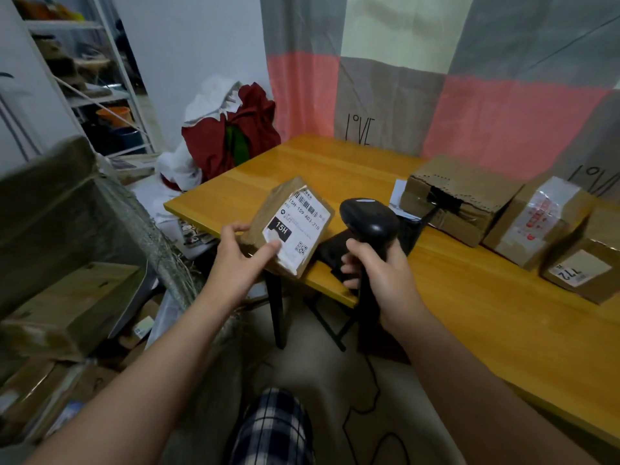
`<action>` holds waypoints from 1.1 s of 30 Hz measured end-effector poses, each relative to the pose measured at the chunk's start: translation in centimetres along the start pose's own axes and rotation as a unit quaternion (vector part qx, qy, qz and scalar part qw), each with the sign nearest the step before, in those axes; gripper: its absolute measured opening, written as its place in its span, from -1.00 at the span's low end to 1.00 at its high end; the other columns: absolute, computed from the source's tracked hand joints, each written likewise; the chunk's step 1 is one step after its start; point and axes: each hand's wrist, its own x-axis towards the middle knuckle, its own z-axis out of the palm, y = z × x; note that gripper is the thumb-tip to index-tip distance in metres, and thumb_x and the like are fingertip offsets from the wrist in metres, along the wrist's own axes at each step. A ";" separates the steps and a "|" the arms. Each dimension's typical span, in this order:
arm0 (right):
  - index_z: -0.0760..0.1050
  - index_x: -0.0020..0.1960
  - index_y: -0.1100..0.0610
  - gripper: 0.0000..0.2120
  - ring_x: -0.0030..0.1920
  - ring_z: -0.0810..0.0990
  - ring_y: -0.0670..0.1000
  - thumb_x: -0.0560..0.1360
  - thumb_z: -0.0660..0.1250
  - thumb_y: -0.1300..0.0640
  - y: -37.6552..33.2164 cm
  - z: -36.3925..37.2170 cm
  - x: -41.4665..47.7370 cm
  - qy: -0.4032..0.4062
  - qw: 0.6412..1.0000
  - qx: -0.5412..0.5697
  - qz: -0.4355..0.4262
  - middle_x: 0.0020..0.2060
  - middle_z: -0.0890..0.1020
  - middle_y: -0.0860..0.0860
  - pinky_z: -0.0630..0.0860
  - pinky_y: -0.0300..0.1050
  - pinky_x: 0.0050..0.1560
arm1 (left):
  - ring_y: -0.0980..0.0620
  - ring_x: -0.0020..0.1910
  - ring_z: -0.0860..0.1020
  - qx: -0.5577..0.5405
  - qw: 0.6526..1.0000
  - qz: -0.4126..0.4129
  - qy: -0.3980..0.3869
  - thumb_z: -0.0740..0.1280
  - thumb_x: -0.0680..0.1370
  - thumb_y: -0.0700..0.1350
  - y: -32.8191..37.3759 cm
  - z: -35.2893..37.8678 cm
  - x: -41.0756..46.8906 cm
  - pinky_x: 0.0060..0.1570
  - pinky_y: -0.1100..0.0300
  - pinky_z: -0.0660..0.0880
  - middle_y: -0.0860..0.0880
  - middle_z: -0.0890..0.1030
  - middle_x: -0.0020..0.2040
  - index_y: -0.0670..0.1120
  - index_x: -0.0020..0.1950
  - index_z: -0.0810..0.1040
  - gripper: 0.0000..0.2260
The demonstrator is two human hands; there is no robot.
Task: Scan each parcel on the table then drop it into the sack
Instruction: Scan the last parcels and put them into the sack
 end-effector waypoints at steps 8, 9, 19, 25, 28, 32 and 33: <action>0.45 0.27 -0.05 -0.63 0.06 0.67 -0.03 0.50 0.39 0.18 2.0 2.0 -1.8 -0.017 0.993 0.113 0.013 0.04 0.69 -0.05 0.55 0.10 0.20 | 0.07 0.13 0.58 -0.093 0.988 -0.020 -0.124 0.30 0.53 -0.15 0.7 1.7 -2.8 0.13 0.08 0.54 0.03 0.55 0.23 0.24 0.31 0.32 -0.56; 0.44 0.31 -0.03 -0.59 0.06 0.66 -0.05 0.50 0.39 0.18 1.8 1.9 -1.9 -0.015 0.994 0.105 0.002 0.04 0.69 -0.06 0.55 0.05 0.18 | 0.05 0.15 0.57 -0.094 0.986 -0.037 -0.132 0.29 0.52 -0.09 1.0 1.7 -2.7 0.19 0.01 0.50 0.05 0.56 0.22 0.25 0.30 0.33 -0.59; 0.43 0.29 -0.03 -0.62 0.11 0.63 -0.09 0.52 0.37 0.21 0.9 0.1 -1.7 0.005 0.996 0.060 -0.059 0.12 0.64 -0.07 0.56 -0.10 0.14 | 0.02 0.01 0.62 0.017 0.981 -0.021 -0.194 0.46 0.46 -0.13 3.5 1.7 -2.6 0.04 0.14 0.53 -0.06 0.60 0.08 0.05 0.32 0.22 -0.44; 0.41 0.36 0.04 -0.56 0.17 0.60 -0.05 0.50 0.40 0.16 0.0 -0.7 -1.1 -0.002 0.998 0.035 -0.061 0.17 0.62 -0.02 0.54 -0.02 0.21 | 0.13 -0.02 0.63 0.047 0.980 0.070 -0.181 0.50 0.42 -0.19 3.1 1.6 -2.8 -0.08 0.29 0.55 0.00 0.47 0.17 0.11 0.35 0.19 -0.34; 0.39 0.37 0.10 -0.46 0.15 0.58 -0.16 0.43 0.46 0.25 0.7 -0.8 -1.3 0.005 0.995 -0.023 -0.101 0.17 0.60 -0.05 0.54 -0.22 0.14 | 0.13 0.05 0.57 0.030 0.982 0.045 -0.183 0.47 0.45 -0.18 2.9 1.7 -2.6 -0.02 0.29 0.49 0.01 0.47 0.18 0.06 0.40 0.21 -0.36; 0.38 0.37 0.12 -0.34 0.24 0.53 -0.04 0.34 0.54 0.30 2.3 -1.2 -1.6 0.033 0.989 -0.086 -0.116 0.21 0.57 -0.01 0.46 0.04 0.30 | 0.17 0.10 0.53 0.026 0.976 -0.028 -0.215 0.45 0.37 0.25 3.5 2.1 -3.2 0.04 0.26 0.44 0.05 0.51 0.18 0.02 0.40 0.24 -0.28; 0.37 0.37 0.11 -0.32 0.25 0.52 -0.03 0.32 0.55 0.29 2.4 -1.1 -1.6 0.035 0.987 -0.097 -0.121 0.23 0.56 0.00 0.45 0.08 0.31 | 0.21 0.05 0.53 0.029 0.980 -0.036 -0.196 0.39 0.38 0.31 3.9 2.4 -3.3 -0.03 0.29 0.44 0.06 0.52 0.15 0.00 0.35 0.27 -0.31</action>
